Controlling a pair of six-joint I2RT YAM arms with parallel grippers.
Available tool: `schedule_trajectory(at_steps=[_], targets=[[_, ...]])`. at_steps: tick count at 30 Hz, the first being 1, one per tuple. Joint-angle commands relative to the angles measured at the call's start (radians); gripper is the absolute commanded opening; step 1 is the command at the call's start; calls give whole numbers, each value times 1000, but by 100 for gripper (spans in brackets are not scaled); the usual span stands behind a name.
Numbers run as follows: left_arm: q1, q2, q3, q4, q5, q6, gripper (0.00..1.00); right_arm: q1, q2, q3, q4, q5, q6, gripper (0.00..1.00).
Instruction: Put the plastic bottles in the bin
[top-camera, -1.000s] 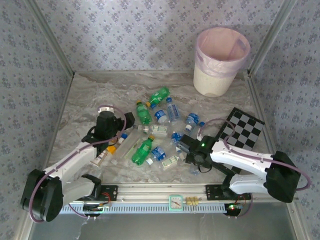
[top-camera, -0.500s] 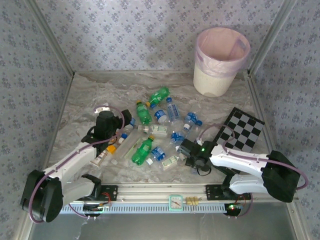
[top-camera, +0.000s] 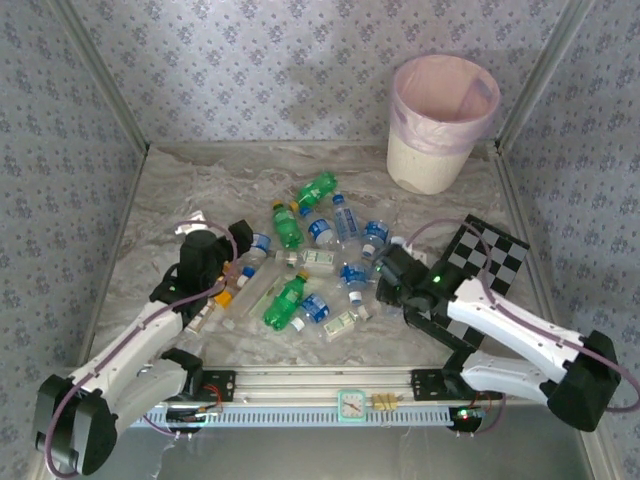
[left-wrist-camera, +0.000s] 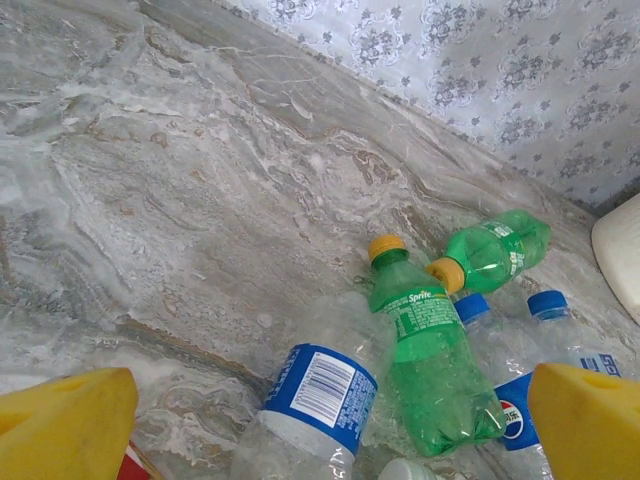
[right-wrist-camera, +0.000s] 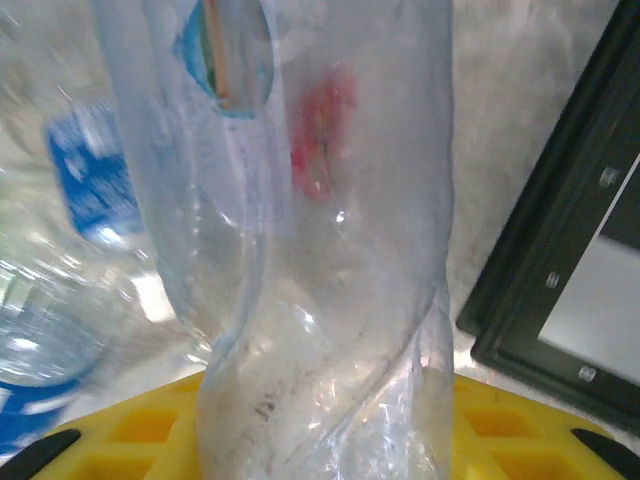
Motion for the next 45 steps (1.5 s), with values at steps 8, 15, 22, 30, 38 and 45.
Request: schedule_trajectory(at_steps=[8,15,22,30,38,45], targets=[[6,-25,34,-44,40,69,100,-266,92,296,160,-253,-414,43],[22,-29,41,-59,118,85,100,-397,266,645,207,-273,-587,43],[27,-38,33,-93,164,108,100,-557,432,911,304,-237,-664,43],[29,-55,29,-97,170,109,100,-714,705,1187,358,-191,-681,43],[43,-88,55,-151,112,145,100,-749,1076,1616,163,-171,-690,43],[89,-160,32,-220,80,152,100,-756,1203,1719,101,-163,-673,46]])
